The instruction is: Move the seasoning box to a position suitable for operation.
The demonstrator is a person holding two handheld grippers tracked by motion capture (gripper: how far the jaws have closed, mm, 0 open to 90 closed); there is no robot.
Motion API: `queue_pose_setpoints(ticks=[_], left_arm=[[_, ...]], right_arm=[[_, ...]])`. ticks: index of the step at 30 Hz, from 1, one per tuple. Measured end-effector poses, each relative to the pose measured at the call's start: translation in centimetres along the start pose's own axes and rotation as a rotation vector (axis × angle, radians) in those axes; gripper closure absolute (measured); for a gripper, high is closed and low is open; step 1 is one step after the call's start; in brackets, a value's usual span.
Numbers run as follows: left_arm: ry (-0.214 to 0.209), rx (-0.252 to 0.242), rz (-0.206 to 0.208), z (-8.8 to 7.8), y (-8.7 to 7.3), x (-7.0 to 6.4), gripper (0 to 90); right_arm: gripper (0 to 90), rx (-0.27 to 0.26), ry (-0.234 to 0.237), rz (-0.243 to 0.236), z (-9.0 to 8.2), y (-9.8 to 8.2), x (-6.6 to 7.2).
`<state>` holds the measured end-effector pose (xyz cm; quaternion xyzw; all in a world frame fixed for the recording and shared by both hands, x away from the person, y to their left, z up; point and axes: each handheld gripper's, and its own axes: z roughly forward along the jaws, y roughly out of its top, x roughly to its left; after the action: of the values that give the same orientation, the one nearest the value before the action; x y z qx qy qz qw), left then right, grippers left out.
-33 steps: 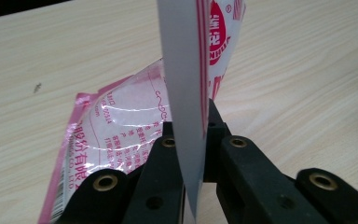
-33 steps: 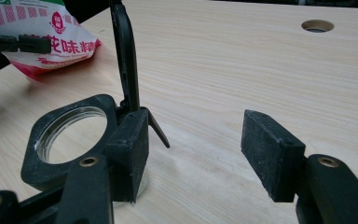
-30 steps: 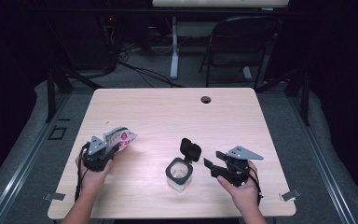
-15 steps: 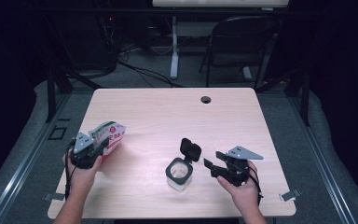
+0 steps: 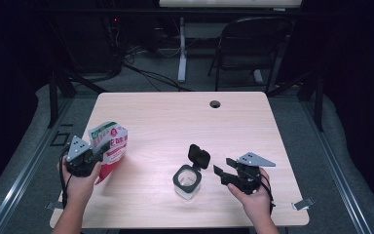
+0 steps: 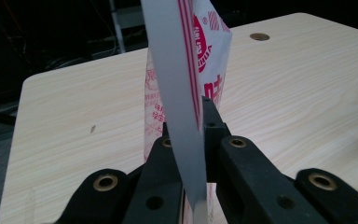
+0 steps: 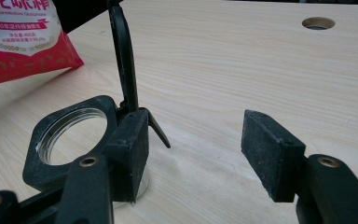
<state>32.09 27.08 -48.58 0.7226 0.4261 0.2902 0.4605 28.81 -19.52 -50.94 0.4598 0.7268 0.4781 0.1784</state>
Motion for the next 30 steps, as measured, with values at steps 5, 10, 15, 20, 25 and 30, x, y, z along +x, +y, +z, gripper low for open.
queue_pose_setpoints(ticks=[5, 10, 15, 20, 25, 30], left_arm=[[-0.046, 0.0, 0.028, -0.1, 0.7, -1.1, 90.0], [-0.101, -0.004, 0.051, 0.1, 1.3, -2.5, 90.0], [-0.163, -0.002, 0.113, 0.5, 1.9, -4.9, 90.0], [-0.219, -0.007, 0.146, 1.2, 2.4, -6.6, 90.0], [-0.288, -0.018, 0.137, 2.1, 2.6, -7.9, 90.0], [-0.315, -0.003, 0.142, 2.5, 2.1, -8.5, 90.0]], right_arm=[[41.2, 0.001, -0.001, 0.001, 0.0, 0.0, 0.0], [41.1, 0.001, -0.003, -0.002, -0.1, 0.0, -0.1], [41.2, -0.001, -0.008, 0.002, -0.3, -0.1, -0.1], [41.2, -0.002, -0.009, 0.004, -0.3, -0.1, -0.2], [41.2, -0.008, -0.012, -0.002, -0.5, -0.1, -0.2], [42.1, -0.016, -0.013, -0.007, -0.6, -0.1, -0.3]])
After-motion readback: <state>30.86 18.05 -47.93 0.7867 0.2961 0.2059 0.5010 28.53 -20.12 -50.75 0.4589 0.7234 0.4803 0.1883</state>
